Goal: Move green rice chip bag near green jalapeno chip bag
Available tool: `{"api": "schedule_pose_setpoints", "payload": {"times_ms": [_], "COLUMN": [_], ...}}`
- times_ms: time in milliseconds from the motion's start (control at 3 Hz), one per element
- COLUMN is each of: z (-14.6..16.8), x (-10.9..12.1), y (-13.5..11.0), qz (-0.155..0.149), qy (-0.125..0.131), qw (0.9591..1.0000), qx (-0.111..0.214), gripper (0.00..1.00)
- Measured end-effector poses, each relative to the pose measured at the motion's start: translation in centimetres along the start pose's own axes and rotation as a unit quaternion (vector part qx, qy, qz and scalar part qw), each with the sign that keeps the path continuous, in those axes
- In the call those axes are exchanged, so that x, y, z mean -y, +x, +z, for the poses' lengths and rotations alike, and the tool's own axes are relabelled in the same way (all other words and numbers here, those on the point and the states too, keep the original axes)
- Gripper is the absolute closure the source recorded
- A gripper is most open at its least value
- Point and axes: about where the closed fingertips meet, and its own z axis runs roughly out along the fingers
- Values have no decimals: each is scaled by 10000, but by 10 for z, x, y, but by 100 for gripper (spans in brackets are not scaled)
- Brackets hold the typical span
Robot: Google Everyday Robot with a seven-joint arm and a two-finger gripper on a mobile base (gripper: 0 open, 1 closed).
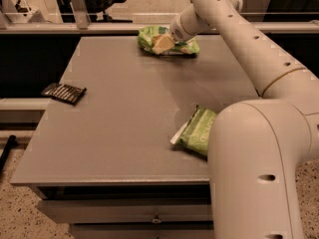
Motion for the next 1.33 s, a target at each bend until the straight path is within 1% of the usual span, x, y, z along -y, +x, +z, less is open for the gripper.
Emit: {"api": "schedule_pose_setpoints", "payload": {"times_ms": [333, 667, 1000, 1333], "z": [-8, -29, -67, -133], "x": [1, -2, -8, -14], "y": [-6, -11, -13, 23], "qz": [-98, -288, -558, -435], "qy": [-22, -104, -257, -536], "qw": [9999, 9993, 9976, 9976], "qx": [61, 198, 315, 55], "gripper": [65, 89, 100, 100]}}
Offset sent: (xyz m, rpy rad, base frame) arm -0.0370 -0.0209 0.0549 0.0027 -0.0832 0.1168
